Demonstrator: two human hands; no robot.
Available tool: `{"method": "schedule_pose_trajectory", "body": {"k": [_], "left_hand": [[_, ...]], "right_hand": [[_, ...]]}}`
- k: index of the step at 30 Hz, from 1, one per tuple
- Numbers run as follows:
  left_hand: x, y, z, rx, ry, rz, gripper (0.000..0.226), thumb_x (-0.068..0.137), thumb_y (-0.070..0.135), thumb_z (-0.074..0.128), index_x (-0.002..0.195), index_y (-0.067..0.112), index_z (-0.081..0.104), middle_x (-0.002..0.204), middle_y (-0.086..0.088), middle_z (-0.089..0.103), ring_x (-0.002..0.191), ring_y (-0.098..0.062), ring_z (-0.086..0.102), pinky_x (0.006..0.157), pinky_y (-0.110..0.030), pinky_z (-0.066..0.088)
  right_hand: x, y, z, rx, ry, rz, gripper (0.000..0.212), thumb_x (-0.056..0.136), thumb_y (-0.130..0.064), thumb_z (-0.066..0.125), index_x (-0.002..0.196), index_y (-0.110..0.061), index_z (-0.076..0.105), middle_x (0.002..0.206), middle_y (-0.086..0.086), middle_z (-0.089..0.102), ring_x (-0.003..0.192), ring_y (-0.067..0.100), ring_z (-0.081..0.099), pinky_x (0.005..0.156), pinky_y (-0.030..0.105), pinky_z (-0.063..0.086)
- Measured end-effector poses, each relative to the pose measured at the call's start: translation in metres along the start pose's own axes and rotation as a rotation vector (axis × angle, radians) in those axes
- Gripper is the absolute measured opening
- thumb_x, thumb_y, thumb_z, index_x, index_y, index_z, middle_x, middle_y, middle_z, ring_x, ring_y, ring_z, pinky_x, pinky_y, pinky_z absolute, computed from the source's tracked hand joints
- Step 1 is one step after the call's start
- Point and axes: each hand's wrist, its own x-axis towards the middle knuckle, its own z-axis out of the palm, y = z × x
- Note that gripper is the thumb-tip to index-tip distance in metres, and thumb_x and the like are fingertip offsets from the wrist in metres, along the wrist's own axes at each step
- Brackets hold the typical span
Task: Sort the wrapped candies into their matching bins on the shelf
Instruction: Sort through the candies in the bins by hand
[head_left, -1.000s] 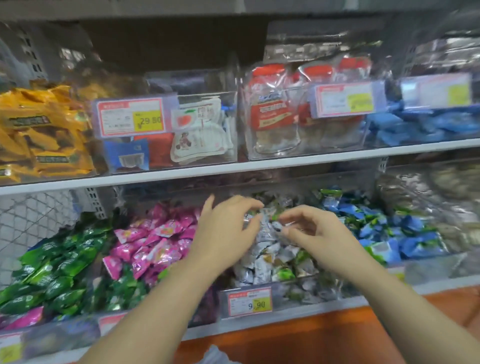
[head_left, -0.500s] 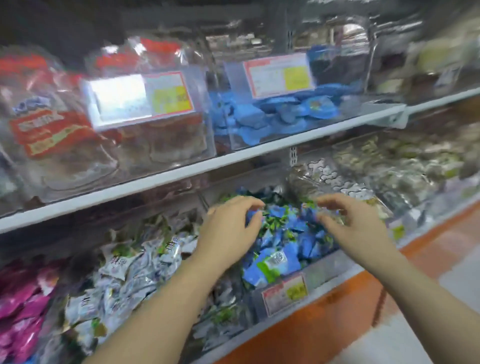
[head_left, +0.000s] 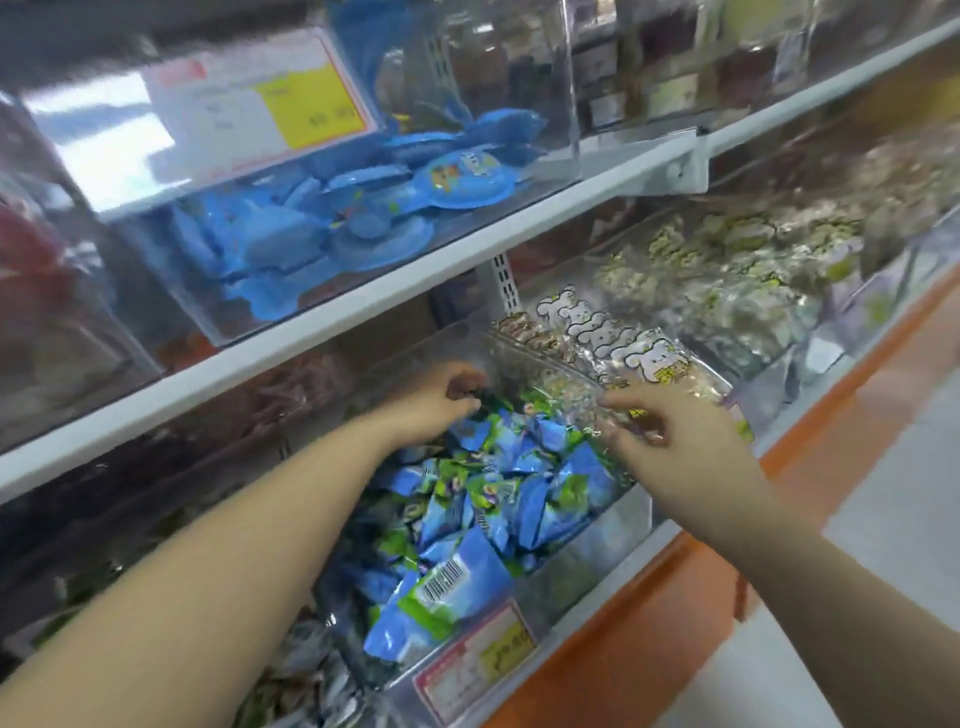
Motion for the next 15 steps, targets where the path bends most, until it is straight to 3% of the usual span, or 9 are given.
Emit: {"method": "schedule_pose_trajectory", "body": {"k": [2, 7, 10, 12, 15], "left_hand": [[0.008, -0.002, 0.001, 0.054, -0.041, -0.022, 0.039, 0.092, 0.009, 0.059, 0.13, 0.01, 0.052, 0.128, -0.005, 0.056, 0.098, -0.008, 0.049, 0.065, -0.008, 0.034], [0.018, -0.005, 0.006, 0.159, -0.086, -0.096, 0.045, 0.092, 0.02, 0.06, 0.136, 0.019, 0.049, 0.129, -0.005, 0.055, 0.107, -0.018, 0.055, 0.072, -0.018, 0.035], [0.018, -0.003, 0.007, 0.178, -0.08, -0.107, 0.044, 0.091, 0.016, 0.061, 0.134, 0.014, 0.048, 0.108, -0.002, 0.053, 0.077, -0.011, 0.053, 0.047, -0.008, 0.035], [0.017, -0.004, 0.009, 0.198, -0.081, -0.112, 0.044, 0.09, 0.014, 0.062, 0.132, 0.012, 0.048, 0.099, 0.001, 0.048, 0.064, -0.005, 0.047, 0.044, -0.006, 0.035], [0.018, -0.008, 0.011, 0.174, -0.063, -0.108, 0.036, 0.088, 0.011, 0.063, 0.121, 0.016, 0.05, 0.091, 0.004, 0.048, 0.062, -0.002, 0.045, 0.043, -0.008, 0.035]], "right_hand": [[0.001, 0.001, 0.001, 0.009, 0.014, 0.016, 0.022, 0.089, -0.023, 0.062, 0.11, -0.028, 0.068, 0.109, -0.009, 0.061, 0.09, 0.011, 0.056, 0.073, 0.024, 0.037], [0.002, 0.0, 0.003, 0.008, 0.018, 0.046, 0.018, 0.089, -0.025, 0.06, 0.104, -0.032, 0.068, 0.101, -0.011, 0.058, 0.084, 0.011, 0.056, 0.069, 0.026, 0.039], [0.002, -0.002, 0.003, 0.033, 0.022, 0.057, 0.018, 0.089, -0.025, 0.06, 0.103, -0.032, 0.068, 0.102, -0.011, 0.059, 0.085, 0.011, 0.056, 0.07, 0.027, 0.04], [0.001, -0.004, 0.003, 0.043, 0.027, 0.065, 0.017, 0.089, -0.026, 0.059, 0.103, -0.031, 0.068, 0.102, -0.012, 0.058, 0.085, 0.011, 0.055, 0.071, 0.027, 0.04], [0.0, -0.007, 0.003, 0.046, 0.026, 0.077, 0.017, 0.089, -0.026, 0.059, 0.104, -0.031, 0.068, 0.1, -0.012, 0.056, 0.084, 0.01, 0.054, 0.07, 0.026, 0.039]]}}
